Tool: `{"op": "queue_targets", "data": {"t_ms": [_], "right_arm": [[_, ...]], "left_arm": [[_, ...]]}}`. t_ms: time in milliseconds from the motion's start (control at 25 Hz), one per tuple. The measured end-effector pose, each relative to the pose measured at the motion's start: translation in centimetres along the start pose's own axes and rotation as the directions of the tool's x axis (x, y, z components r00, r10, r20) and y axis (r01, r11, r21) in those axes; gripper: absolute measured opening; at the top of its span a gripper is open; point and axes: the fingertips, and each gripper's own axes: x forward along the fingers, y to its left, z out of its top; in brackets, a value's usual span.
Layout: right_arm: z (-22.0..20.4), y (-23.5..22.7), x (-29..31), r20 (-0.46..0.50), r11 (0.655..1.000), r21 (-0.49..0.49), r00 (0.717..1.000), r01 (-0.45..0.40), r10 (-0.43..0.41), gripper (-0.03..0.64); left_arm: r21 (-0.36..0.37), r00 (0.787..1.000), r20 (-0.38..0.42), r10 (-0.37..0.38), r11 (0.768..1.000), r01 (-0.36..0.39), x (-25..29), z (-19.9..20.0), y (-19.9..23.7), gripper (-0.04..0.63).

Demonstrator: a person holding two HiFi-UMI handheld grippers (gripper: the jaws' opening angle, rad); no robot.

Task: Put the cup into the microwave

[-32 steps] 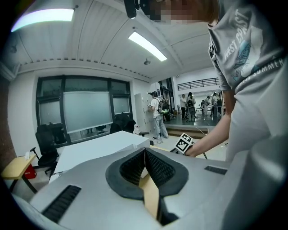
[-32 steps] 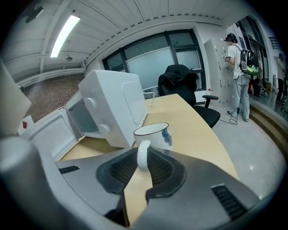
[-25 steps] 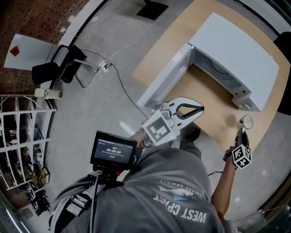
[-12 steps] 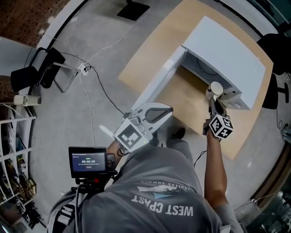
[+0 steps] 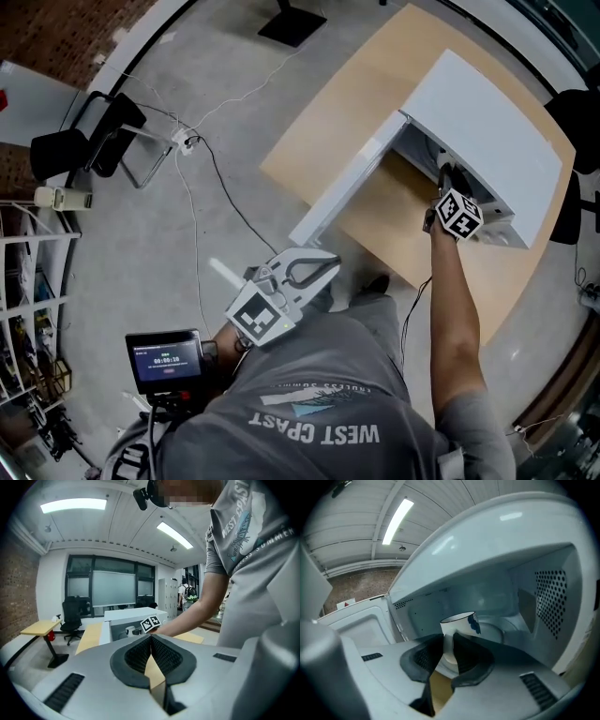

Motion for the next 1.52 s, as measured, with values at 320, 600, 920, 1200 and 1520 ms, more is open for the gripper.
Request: {"op": "queue_targets", "data": {"t_ms": [320, 600, 920, 1200, 1520], "right_arm": [[0.0, -2.2, 2.7, 0.042, 1.0, 0.004, 0.999, 0.028, -0.028, 0.075], [3.4, -3.4, 3.0, 0.026, 0.994, -0.08, 0.997, 0.077, -0.075, 0.075], [-0.4, -2.3, 2.7, 0.015, 0.996, -0.076, 0.999, 0.053, -0.052, 0.192], [-1.4, -2.2, 0.7, 0.028, 0.994, -0.085, 0.997, 0.072, -0.069, 0.224], [-3.6, -0.4, -7.4, 0.096, 1.0, -0.015, 0.995, 0.022, -0.021, 0.224]], "left_arm": [[-0.063, 0.999, -0.008, 0.036, 0.997, -0.036, -0.4, -0.5, 0.7, 0.021], [-0.025, 1.0, -0.014, -0.004, 1.0, 0.004, 0.1, 0.4, 1.0, 0.021], [-0.013, 1.0, -0.009, -0.004, 1.0, 0.004, -1.7, -2.5, -0.4, 0.021], [0.012, 1.0, 0.008, -0.026, 1.0, 0.026, -1.8, -2.9, -1.0, 0.021], [0.064, 0.995, 0.045, -0.087, 0.994, 0.084, -2.1, -3.1, -3.6, 0.021]]}}
